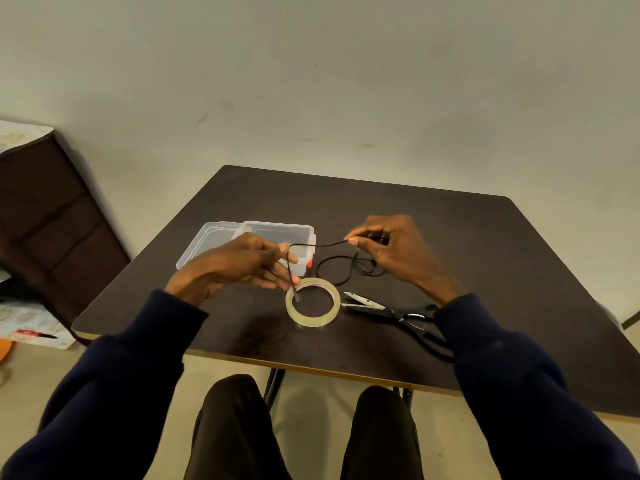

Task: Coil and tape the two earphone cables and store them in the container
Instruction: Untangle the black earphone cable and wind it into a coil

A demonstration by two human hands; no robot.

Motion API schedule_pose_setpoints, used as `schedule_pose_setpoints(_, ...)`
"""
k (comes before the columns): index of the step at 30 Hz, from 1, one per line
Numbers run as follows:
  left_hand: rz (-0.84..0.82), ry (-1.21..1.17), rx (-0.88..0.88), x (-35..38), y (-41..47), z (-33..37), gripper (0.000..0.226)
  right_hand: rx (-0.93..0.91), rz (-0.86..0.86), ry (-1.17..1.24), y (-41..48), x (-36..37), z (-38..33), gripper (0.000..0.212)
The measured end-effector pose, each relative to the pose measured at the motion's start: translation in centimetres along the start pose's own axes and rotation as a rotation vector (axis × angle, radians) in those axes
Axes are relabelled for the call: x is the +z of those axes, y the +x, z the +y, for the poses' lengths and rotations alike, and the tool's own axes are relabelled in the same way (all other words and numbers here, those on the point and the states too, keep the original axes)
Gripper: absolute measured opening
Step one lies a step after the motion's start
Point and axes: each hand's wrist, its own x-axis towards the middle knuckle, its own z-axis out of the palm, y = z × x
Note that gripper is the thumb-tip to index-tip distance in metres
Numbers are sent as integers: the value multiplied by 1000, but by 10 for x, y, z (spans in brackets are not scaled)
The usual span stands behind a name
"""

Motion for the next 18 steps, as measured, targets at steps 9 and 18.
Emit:
schedule_pose_setpoints(9, 285, 283, 59, 11, 14, 14, 57, 13, -65, 63, 5, 5, -11, 14)
schedule_pose_setpoints(18, 665, 1025, -35, 28, 5, 7, 71, 15, -72, 57, 2, 13, -13, 8)
